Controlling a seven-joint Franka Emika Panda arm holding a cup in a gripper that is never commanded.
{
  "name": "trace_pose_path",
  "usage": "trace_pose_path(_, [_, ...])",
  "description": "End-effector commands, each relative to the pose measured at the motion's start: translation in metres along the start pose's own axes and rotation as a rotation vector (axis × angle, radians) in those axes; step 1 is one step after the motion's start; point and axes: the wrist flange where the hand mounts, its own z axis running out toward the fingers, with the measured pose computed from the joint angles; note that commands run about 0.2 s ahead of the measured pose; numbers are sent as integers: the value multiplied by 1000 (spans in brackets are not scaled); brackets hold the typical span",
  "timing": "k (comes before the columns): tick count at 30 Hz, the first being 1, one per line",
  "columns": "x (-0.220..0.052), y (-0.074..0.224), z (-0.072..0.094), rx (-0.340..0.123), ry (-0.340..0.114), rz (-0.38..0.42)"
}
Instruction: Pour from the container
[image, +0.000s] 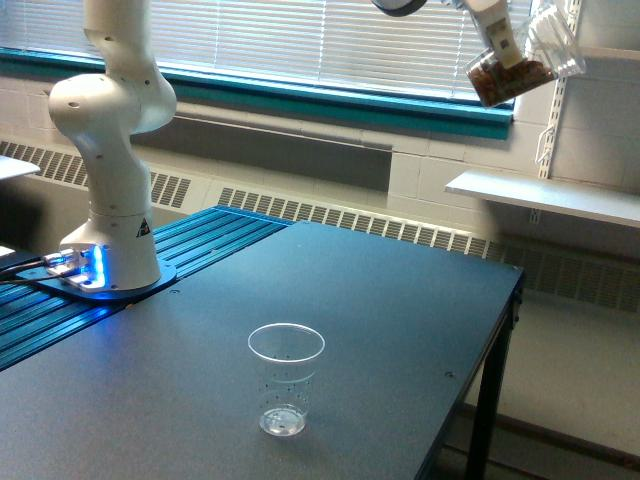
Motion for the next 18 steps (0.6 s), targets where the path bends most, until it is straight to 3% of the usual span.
trace_pose_path(1, [3,20,6,-27,17,28])
trace_pose_path(18, [-4,79,27,-92,16,85])
